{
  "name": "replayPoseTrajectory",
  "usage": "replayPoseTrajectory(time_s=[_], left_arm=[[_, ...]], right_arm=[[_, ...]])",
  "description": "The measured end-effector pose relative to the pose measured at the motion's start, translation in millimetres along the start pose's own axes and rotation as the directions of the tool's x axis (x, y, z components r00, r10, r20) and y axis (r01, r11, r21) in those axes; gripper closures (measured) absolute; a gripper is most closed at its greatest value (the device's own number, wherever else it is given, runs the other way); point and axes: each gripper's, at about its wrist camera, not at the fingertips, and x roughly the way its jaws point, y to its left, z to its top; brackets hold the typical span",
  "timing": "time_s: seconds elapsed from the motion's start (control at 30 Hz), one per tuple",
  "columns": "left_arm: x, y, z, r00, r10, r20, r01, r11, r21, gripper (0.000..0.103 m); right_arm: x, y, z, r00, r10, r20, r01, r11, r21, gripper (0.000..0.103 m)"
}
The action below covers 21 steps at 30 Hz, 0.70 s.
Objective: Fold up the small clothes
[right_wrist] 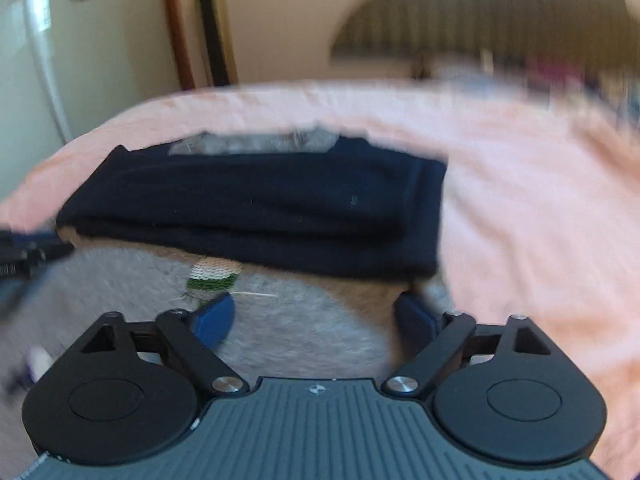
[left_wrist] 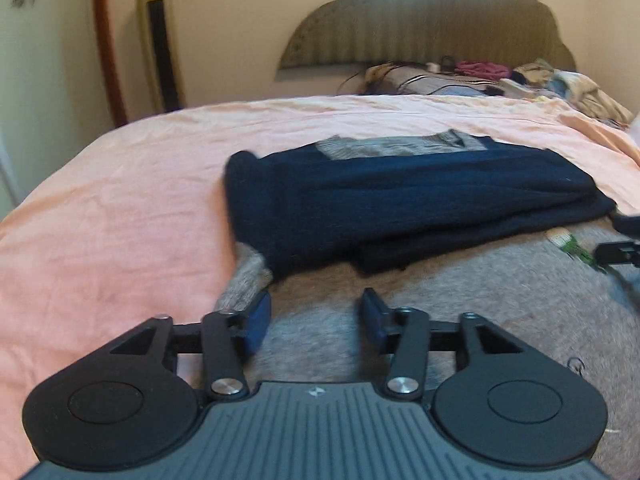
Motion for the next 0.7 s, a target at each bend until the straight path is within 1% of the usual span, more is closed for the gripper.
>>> replayPoseTrajectory(time_s=[0.03,0.07,0.1,0.13,0.17,0.2,0.23,0.3,0.33,0.37,0.4,0.43,0.5,0.53,0.57,0.6,0.67,0.7], left_arm=[[-5.8,1.6,1.3,1.000,0.015,-0.016,-0.015,1.000,-0.018,0.051],[-13.5,1.5,1.2,0.999,0.023,-0.029,-0.024,0.999,-0.031,0.051],[-23.1,0.1,-0.2,0.999,0.022,-0.041,-0.024,0.999,-0.045,0.049],[-33.6,-3.6,-3.5,0.999,0.003,-0.044,-0.006,0.998,-0.058,0.040],[-42.5,-8.9,-8.0,0.999,-0.024,-0.042,0.022,0.997,-0.068,0.034],[-50.2,-15.8,-14.0,0.998,-0.046,-0.038,0.043,0.996,-0.072,0.024],[-54.7,-23.9,-20.5,0.998,-0.055,-0.042,0.052,0.996,-0.069,0.022],[-51.5,-39.2,-34.8,0.994,-0.067,-0.084,0.064,0.997,-0.039,0.021],[-52.6,-46.3,-44.5,0.999,-0.031,-0.044,0.031,1.000,0.001,0.014],[-54.5,-49.1,-52.3,1.000,-0.013,-0.005,0.013,1.000,0.024,0.014],[-55.3,-45.5,-51.2,1.000,-0.025,-0.011,0.025,1.000,0.001,0.014],[-54.2,-41.4,-49.8,0.999,-0.024,-0.024,0.023,0.999,-0.026,0.009],[-54.0,-39.6,-50.3,1.000,-0.018,-0.024,0.017,0.999,-0.032,0.007],[-53.8,-39.7,-50.0,1.000,-0.015,-0.025,0.015,0.999,-0.031,0.007],[-54.4,-40.7,-51.4,1.000,-0.012,-0.023,0.011,0.999,-0.030,0.007],[-54.8,-41.5,-52.2,1.000,-0.010,-0.022,0.009,0.999,-0.031,0.007],[-54.7,-41.6,-52.5,1.000,-0.008,-0.021,0.008,0.999,-0.032,0.007],[-54.7,-41.8,-52.9,1.000,-0.009,-0.021,0.008,0.999,-0.032,0.007]], right_arm=[[-5.9,-1.5,1.8,0.999,-0.030,-0.021,0.031,0.999,0.039,0.017],[-14.7,0.1,2.5,0.998,-0.051,-0.032,0.054,0.996,0.073,0.023],[-27.0,5.6,0.5,0.999,-0.044,-0.020,0.045,0.995,0.090,0.022],[-38.6,15.0,-2.8,1.000,-0.018,0.001,0.018,0.997,0.080,0.022],[-47.6,25.8,-6.9,1.000,0.007,0.014,-0.007,0.998,0.062,0.016],[-53.5,38.3,-12.8,1.000,0.027,0.013,-0.028,0.999,0.043,0.013],[-54.7,48.5,-18.8,0.999,0.041,-0.004,-0.041,0.999,0.029,0.008],[-45.3,63.4,-36.1,0.996,0.045,-0.071,-0.046,0.999,-0.008,0.008],[-47.6,68.8,-46.8,1.000,0.018,-0.025,-0.019,0.997,-0.071,0.004],[-49.3,67.1,-48.5,1.000,0.016,-0.027,-0.018,0.998,-0.065,0.002],[-53.1,60.8,-45.8,1.000,0.016,-0.027,-0.016,1.000,-0.024,0.002],[-55.4,52.0,-44.9,0.999,-0.020,-0.029,0.020,1.000,0.003,0.002],[-61.6,41.7,-45.1,0.998,-0.061,-0.030,0.062,0.997,0.038,0.002],[-68.4,42.8,-43.3,0.996,-0.077,-0.035,0.079,0.995,0.054,0.007],[-77.3,47.8,-42.2,0.997,-0.076,-0.030,0.077,0.995,0.065,0.014],[-86.3,53.9,-42.0,0.999,-0.036,-0.015,0.037,0.997,0.062,0.013],[-99.1,74.0,-47.2,0.999,0.038,0.002,-0.038,0.999,0.008,0.001],[-99.3,83.4,-53.6,0.999,0.052,-0.014,-0.053,0.998,-0.034,0.000]])
